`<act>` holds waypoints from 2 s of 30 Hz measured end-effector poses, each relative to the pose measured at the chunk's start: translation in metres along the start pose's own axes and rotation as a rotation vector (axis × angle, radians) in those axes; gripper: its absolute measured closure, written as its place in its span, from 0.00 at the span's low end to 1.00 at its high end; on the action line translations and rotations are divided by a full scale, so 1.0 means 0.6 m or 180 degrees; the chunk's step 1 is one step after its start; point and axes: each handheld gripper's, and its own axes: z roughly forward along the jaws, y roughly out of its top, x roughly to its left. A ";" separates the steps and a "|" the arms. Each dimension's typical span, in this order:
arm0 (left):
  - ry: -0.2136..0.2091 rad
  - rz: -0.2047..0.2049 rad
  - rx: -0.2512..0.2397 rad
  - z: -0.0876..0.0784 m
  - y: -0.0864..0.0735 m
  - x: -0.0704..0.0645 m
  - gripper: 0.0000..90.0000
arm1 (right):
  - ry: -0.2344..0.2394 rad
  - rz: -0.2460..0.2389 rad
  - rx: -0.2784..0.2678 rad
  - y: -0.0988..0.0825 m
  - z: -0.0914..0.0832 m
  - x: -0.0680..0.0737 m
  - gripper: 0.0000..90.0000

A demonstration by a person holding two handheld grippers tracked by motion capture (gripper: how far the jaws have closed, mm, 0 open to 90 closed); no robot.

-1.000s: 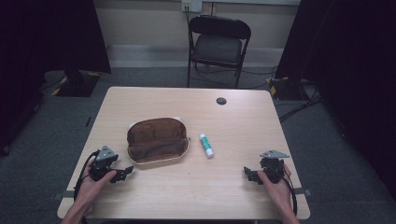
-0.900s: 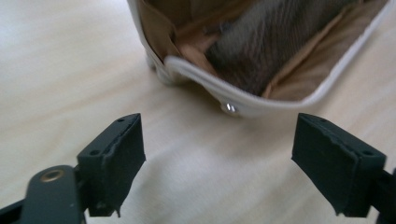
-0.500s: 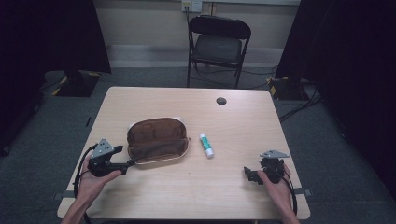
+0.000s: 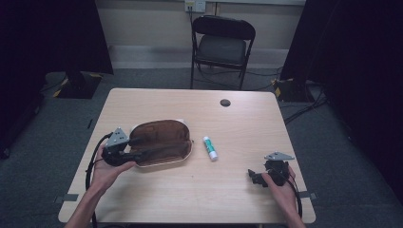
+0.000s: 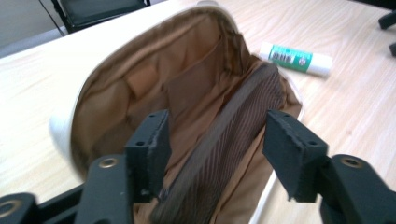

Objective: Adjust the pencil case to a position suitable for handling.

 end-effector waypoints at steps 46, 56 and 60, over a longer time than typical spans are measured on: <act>-0.0306 0.0280 0.0708 0.102 -0.014 -0.015 0.84 | 0.0001 -0.0005 0.0001 0.000 0.000 0.000 0.00; -0.0472 0.0343 0.0696 0.088 -0.023 -0.046 0.84 | 0.0000 -0.0006 0.0001 0.000 0.000 0.000 0.00; -0.0526 0.0303 0.0644 0.085 -0.027 -0.053 0.83 | 0.0001 -0.0005 0.0002 0.000 0.000 0.000 0.00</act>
